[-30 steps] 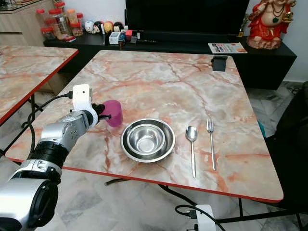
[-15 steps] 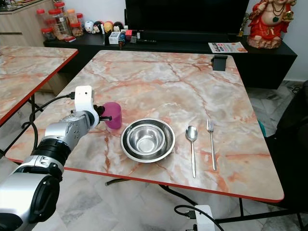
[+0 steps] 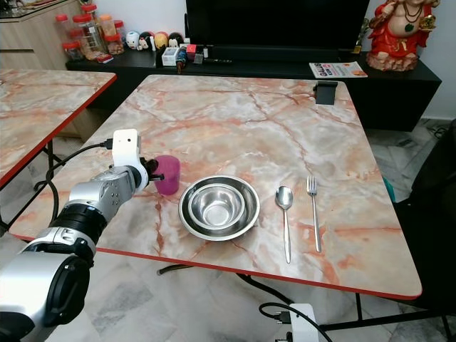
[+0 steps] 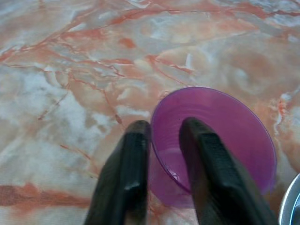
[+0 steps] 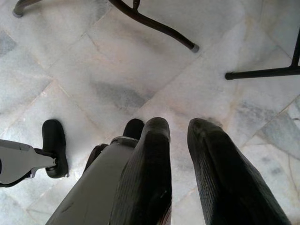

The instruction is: Setting the table

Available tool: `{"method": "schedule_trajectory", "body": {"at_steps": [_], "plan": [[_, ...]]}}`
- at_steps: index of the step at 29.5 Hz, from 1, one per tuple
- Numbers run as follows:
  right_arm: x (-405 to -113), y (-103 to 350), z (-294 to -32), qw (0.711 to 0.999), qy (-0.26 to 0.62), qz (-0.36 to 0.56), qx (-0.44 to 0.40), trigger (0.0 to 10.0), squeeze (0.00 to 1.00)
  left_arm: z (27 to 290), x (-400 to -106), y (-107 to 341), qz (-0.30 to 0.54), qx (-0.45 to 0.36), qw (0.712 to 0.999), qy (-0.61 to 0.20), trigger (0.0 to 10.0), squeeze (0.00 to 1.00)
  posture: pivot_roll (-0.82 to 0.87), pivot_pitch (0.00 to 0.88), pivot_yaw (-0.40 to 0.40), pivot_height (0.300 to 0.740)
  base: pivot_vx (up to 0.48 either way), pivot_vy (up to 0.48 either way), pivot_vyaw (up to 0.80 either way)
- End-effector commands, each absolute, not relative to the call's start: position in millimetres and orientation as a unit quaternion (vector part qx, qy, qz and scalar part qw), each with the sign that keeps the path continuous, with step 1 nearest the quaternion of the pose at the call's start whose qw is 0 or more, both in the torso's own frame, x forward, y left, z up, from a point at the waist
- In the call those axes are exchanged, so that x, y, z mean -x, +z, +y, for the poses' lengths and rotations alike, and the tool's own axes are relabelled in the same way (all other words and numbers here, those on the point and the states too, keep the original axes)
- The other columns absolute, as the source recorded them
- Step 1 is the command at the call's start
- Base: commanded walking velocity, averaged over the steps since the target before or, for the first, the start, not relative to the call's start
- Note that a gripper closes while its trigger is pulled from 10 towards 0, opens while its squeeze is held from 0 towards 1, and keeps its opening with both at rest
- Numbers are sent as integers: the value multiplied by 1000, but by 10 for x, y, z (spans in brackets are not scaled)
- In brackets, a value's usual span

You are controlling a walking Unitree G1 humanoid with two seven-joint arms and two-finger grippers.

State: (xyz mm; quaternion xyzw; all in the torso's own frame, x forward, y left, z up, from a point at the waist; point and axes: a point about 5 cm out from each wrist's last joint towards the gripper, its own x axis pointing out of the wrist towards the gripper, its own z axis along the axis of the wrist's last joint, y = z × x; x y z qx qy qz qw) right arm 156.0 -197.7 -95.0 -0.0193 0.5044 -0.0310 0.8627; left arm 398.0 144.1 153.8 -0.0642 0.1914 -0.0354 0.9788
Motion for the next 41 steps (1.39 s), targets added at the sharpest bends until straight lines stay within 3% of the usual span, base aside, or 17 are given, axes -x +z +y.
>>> {"method": "schedule_trajectory", "body": {"at_steps": [1, 4, 5, 6, 15, 20, 23, 24, 25, 26, 33, 38, 39, 41], "plan": [[-1579, -945, -1959, 865, -35, 500, 13, 10000, 0, 1441, -4009, 1593, 184, 57, 981, -29, 10000, 702, -88, 0, 33, 740, 0, 0, 0], [-1582, -944, -1959, 865, -35, 500, 13, 10000, 0, 1443, -4012, 1596, 182, 55, 981, -28, 10000, 725, -87, 0, 32, 740, 0, 0, 0], [-1583, -943, -1958, 865, -35, 500, 13, 10000, 0, 1446, -4014, 1602, 180, 54, 982, -28, 10000, 43, -86, 0, 30, 740, 0, 0, 0], [-1586, -942, -1956, 865, -34, 500, 13, 10000, 0, 1463, -4023, 1634, 172, 56, 983, -23, 10000, 0, -86, 0, 30, 740, 0, 0, 0], [-1594, -940, -1955, 866, -34, 499, 14, 10000, 0, 1646, -4075, 2057, 81, 67, 994, 9, 10000, 0, -79, 0, 23, 740, 0, 0, 0], [-1600, -938, -1945, 867, -34, 497, 12, 10000, 0, 1883, -3983, 2432, -41, 83, 995, 35, 10000, 0, -74, 0, 22, 740, 0, 0, 0], [-1600, -938, -1945, 867, -34, 497, 12, 10000, 0, 1883, -3980, 2433, -41, 83, 995, 35, 10000, 0, -74, 0, 22, 740, 0, 0, 0], [-1608, -936, -1931, 868, -34, 495, 10, 10000, 0, 2308, -3760, 2472, -93, 31, 988, 116, 10000, 0, -50, 0, 18, 740, 0, 0, 0], [-1608, -936, -1931, 868, -34, 495, 10, 10000, 0, 2308, -3760, 2472, -93, 31, 988, 116, 10000, 0, -50, 0, 18, 740, 0, 0, 0], [-1614, -935, -1918, 869, -33, 494, 9, 10000, 0, 2632, -3542, 2452, -113, -32, 976, 184, 10000, 0, -43, 0, 17, 740, 0, 0, 0], [-1633, -929, -1882, 873, -32, 486, 5, 10000, 0, 3536, -2868, 2167, -44, -219, 898, 378, 10000, 0, -7, 0, 14, 740, 0, 0, 0], [-1630, -935, -1851, 873, -28, 487, 5, 10000, 0, 3848, -2558, 1930, 31, -295, 855, 425, 10000, 0, 13, 0, 16, 740, 0, 0, 0], [-1628, -938, -1828, 873, -25, 488, 4, 10000, 0, 4006, -2378, 1601, 118, -357, 824, 424, 10000, 0, 15, 0, 23, 740, 0, 0, 0], [-1627, -940, -1814, 872, -25, 488, 4, 10000, 0, 4099, -2223, 1311, 182, -367, 810, 419, 10000, 0, 11, 0, 30, 740, 0, 0, 0]]}}
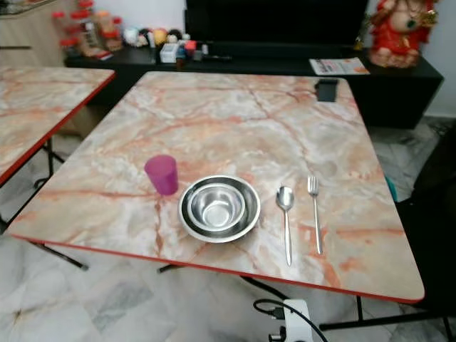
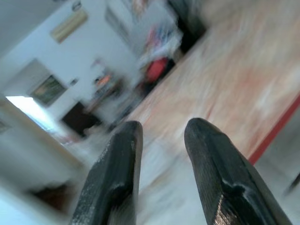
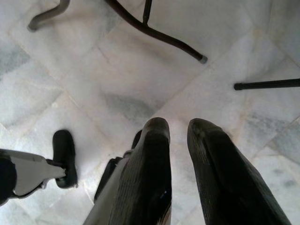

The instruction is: Setting the table

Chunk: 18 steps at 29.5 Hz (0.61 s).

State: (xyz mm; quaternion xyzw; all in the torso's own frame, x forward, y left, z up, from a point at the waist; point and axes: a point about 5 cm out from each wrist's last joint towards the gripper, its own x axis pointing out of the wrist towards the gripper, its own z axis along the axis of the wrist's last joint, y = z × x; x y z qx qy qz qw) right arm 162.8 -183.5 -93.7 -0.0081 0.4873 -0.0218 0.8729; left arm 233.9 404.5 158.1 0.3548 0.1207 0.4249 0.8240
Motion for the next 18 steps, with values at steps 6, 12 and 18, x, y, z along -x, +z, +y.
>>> {"method": "schedule_trajectory", "body": {"at_steps": [6, 12, 18], "plan": [[-1612, -947, -1817, 870, -29, 492, 5, 10000, 0, 4059, -1862, 577, 327, -352, 794, 373, 10000, 0, -1, 0, 37, 740, 0, 0, 0], [-1581, -958, -1846, 867, -31, 498, 12, 10000, 0, 3632, -1638, -150, 447, -271, 816, 247, 10000, 0, -5, 0, 32, 740, 0, 0, 0], [-1594, -950, -1871, 867, -36, 496, 13, 10000, 0, 2834, -1666, -615, 463, -177, 865, 71, 10000, 0, -14, 0, 26, 740, 0, 0, 0]]}}
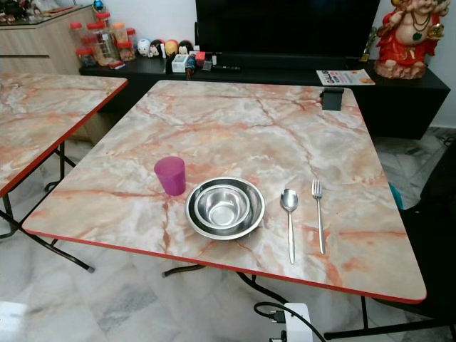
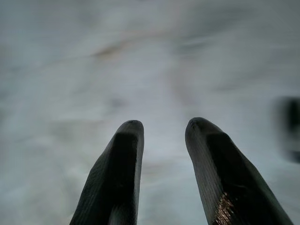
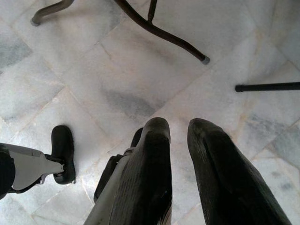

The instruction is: Setting the table

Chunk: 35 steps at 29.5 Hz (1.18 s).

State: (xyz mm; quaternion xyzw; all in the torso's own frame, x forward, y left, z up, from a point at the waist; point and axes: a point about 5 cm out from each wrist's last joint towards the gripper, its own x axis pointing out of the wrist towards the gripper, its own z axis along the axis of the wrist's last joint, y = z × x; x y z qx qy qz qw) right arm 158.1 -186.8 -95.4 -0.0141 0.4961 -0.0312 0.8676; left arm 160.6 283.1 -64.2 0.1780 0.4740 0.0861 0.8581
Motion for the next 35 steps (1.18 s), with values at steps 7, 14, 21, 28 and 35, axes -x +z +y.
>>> {"method": "schedule_trajectory", "body": {"at_steps": [7, 14, 21, 28, 35], "plan": [[-1632, -933, -1897, 867, -33, 496, 21, 10000, 0, 2253, -1749, -786, 461, -120, 879, -1, 10000, 0, -36, 0, 20, 740, 0, 0, 0], [-1615, -937, -1927, 864, -34, 502, 23, 10000, 0, 2054, -1758, -840, 471, -125, 873, -13, 10000, 0, -57, 0, 17, 740, 0, 0, 0], [-1511, -975, -1980, 850, -41, 524, 33, 10000, 0, 2016, -1691, -882, 481, -105, 871, 5, 10000, 0, -72, 0, 20, 740, 0, 0, 0], [-1484, -985, -1976, 849, -43, 525, 25, 10000, 0, 2062, -1626, -904, 488, -109, 866, 18, 10000, 0, -66, 0, 18, 740, 0, 131, 0], [-1481, -988, -1961, 850, -42, 524, 22, 10000, 0, 2113, -1589, -911, 494, -114, 862, 25, 10000, 0, -62, 0, 22, 740, 0, 478, 0]]}}
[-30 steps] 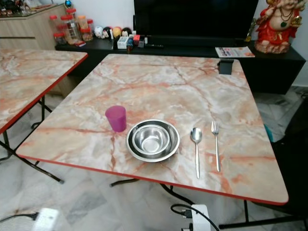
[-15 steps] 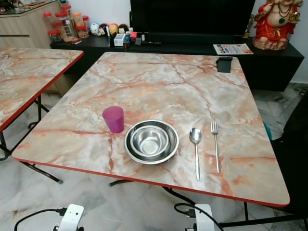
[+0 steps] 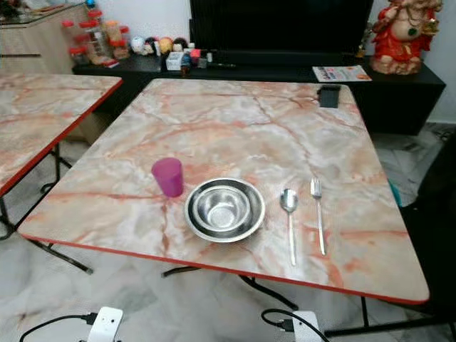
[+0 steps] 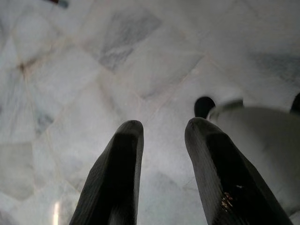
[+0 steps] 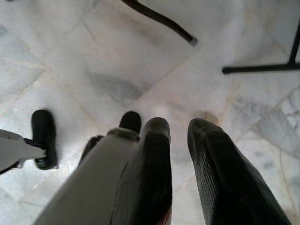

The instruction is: Setting the table

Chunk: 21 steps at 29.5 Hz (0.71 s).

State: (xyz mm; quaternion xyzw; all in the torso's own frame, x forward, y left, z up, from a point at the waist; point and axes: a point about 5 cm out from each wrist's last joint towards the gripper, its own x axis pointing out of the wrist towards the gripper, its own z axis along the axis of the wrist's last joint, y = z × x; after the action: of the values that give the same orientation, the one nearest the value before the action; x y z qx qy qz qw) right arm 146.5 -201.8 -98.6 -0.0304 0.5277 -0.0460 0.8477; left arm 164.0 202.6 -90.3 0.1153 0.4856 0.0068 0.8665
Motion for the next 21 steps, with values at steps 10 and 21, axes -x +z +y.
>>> {"method": "schedule_trajectory", "body": {"at_steps": [10, 21], "plan": [[-1466, -997, -1925, 852, -44, 521, 11, 10000, 0, 2116, -1593, -909, 493, -119, 861, 23, 10000, 0, -60, 0, 33, 740, 0, 480, 0], [-1488, -992, -1901, 855, -43, 517, 3, 10000, 0, 2123, -1598, -906, 493, -123, 861, 23, 10000, 0, -57, 0, 41, 740, 0, 480, 0]]}}
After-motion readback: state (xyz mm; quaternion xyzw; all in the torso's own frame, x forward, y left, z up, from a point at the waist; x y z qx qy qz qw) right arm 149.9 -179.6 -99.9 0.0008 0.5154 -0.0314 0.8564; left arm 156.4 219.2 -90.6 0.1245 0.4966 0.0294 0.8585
